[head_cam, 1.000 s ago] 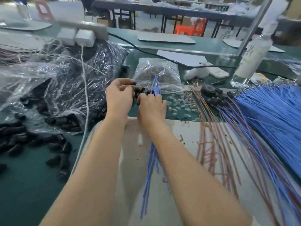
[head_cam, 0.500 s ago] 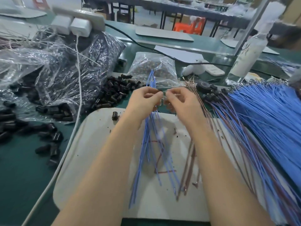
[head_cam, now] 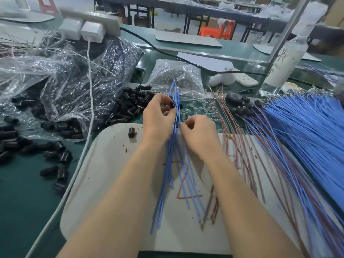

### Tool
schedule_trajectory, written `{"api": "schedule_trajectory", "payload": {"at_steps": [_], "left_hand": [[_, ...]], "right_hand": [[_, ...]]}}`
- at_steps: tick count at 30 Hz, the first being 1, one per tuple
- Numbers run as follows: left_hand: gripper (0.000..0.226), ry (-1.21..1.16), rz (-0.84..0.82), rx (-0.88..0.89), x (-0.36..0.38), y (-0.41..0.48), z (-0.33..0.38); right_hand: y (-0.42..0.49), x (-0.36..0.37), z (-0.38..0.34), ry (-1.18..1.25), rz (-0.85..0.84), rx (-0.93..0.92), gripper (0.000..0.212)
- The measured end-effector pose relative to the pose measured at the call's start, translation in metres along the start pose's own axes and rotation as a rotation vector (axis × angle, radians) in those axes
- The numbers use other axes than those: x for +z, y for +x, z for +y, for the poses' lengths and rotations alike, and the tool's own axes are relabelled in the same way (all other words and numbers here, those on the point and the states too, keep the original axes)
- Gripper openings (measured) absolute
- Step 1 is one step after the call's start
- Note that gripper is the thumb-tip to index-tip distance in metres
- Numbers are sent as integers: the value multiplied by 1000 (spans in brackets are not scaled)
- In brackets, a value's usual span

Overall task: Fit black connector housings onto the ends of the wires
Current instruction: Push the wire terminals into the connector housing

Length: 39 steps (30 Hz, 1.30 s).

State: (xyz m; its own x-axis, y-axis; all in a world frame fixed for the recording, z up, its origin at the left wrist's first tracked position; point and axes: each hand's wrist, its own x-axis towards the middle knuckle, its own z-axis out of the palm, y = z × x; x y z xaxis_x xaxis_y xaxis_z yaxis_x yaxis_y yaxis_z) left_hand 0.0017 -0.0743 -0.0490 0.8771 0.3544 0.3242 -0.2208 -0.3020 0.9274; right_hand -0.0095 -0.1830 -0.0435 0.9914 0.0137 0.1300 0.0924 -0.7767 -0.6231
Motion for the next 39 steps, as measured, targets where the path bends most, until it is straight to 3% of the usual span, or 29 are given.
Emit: {"api": "schedule_trajectory", "payload": {"at_steps": [2,6,10,12,16,19,21,24,27,32,39], "left_hand": [[17,23,-9,33,-1,-1,1],[12,72,-30,80,0,-3,2],[9,8,-47,3,-1,-1,3],[8,-147,-99,-126,-3,0,5],[8,-501,-317,-357,-3,0,10],[7,-518,-446,-368,1,-4,11],[6,-485,-467,-321,3,-6,11],[4,-418,-439,-244,5,-8,10],[3,-343,-412,-195,7,-9,10],[4,99,-194,13,5,-6,0],[12,175,-183,83,8,-6,-5]], "right_hand": [[3,-8,2,187,14,53,22],[3,-30,6,905,-176,214,11],[3,-56,13,1492,-274,57,15],[4,-60,15,1647,-159,-22,9],[8,-52,18,1276,349,51,14],[10,-44,20,1142,484,60,13],[13,-42,21,1166,498,79,13],[15,-36,21,1179,356,100,15],[14,-25,20,982,237,78,19],[13,-32,21,894,436,34,20],[9,-32,13,887,469,-75,20]]}}
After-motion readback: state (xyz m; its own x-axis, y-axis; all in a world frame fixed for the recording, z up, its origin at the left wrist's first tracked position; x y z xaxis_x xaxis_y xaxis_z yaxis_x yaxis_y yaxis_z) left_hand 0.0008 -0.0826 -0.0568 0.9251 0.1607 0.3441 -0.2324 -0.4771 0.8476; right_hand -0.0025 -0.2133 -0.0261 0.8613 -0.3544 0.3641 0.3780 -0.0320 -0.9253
